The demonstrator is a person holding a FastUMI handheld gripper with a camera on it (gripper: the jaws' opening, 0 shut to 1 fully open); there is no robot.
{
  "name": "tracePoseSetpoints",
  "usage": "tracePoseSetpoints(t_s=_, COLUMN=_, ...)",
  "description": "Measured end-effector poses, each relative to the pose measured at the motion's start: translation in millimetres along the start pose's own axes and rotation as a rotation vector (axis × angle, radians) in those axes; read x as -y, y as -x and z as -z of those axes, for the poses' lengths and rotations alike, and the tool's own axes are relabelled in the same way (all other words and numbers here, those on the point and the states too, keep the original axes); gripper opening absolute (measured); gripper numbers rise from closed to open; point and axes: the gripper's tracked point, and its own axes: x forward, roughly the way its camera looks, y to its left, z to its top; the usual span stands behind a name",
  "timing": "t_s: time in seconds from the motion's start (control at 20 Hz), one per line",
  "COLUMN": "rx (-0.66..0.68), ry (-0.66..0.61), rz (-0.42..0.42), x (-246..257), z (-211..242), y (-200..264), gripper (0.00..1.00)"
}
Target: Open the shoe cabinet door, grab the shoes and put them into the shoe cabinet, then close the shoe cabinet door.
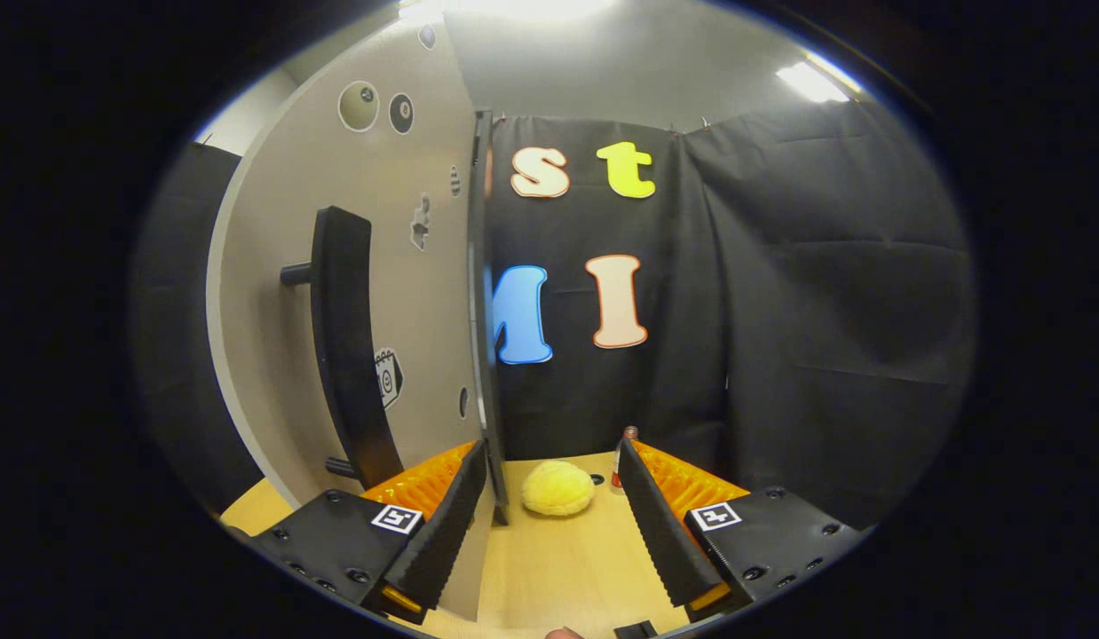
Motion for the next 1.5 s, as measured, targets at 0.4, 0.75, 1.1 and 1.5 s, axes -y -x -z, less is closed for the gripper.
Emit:
tracePoseSetpoints(t_s=0.4, rx=0.007, ry=0.026, rz=-0.108, x=-73, z=-8, y=-11, gripper=0.94)
tracePoseSetpoints(t_s=0.75, rx=0.01, ry=0.022, rz=-0.222, x=-143, z=-12, y=-34, gripper=0.95)
tracePoseSetpoints(t_s=1.1, rx=-0.013, ry=0.027, rz=-0.348, x=-233, z=-9, y=-69, gripper=0.96)
tracePoseSetpoints(t_s=1.5, rx=-0.02, ry=0.042, rz=-0.366, x=-274, z=-3, y=-82, gripper=0.96)
